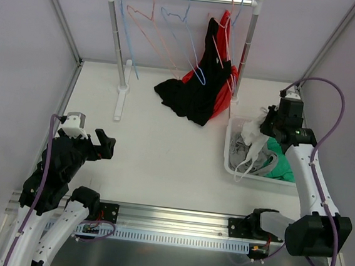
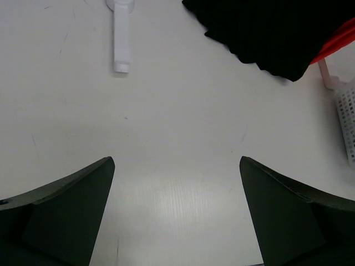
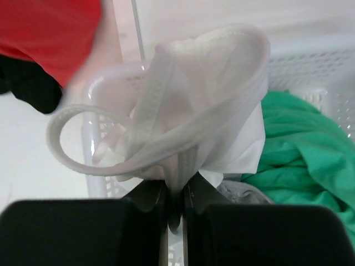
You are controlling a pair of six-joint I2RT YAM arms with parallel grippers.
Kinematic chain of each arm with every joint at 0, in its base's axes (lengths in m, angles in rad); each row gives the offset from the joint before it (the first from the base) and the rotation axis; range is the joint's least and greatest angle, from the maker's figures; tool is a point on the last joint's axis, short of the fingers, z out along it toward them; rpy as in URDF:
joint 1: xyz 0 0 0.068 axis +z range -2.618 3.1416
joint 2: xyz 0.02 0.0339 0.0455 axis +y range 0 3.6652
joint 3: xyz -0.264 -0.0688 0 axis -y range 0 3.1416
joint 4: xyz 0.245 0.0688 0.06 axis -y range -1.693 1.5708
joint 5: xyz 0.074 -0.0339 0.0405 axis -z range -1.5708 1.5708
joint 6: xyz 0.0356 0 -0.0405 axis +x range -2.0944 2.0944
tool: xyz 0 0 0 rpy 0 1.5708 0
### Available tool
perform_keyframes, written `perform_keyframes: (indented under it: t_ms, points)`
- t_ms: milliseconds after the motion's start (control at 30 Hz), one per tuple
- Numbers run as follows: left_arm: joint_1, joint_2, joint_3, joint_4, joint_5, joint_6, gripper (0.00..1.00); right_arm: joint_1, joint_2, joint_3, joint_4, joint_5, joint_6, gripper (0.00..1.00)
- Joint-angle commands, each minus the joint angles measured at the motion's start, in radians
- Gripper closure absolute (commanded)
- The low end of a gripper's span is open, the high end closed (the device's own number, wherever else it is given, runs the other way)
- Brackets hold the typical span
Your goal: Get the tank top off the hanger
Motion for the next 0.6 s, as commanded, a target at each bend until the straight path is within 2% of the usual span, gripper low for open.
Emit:
perform_keyframes:
  t_ms: [0, 200, 300, 400, 567]
  points:
    - [-0.007, 0.001, -0.003, 0.032, 0.003, -0.004, 0.01, -0.024, -0.044, 0.127, -0.049, -0.016, -0.019, 1.00]
    - [-0.007, 0.001, -0.003, 0.032, 0.002, -0.004, 0.01, -0.030, -0.043, 0.316, -0.133, -0.016, -0.048, 1.00]
    - [-0.007, -0.002, -0.003, 0.032, 0.003, -0.004, 0.01, -0.030, -0.029, 0.342, -0.156, -0.019, -0.056, 1.00]
    - [-0.007, -0.007, -0.003, 0.032, 0.002, -0.004, 0.01, -0.030, -0.037, 0.284, -0.142, -0.060, -0.039, 1.00]
    - [-0.007, -0.007, -0.003, 0.034, 0.008, -0.004, 0.01, -0.027, -0.098, 0.004, -0.009, -0.135, 0.016, 1.00]
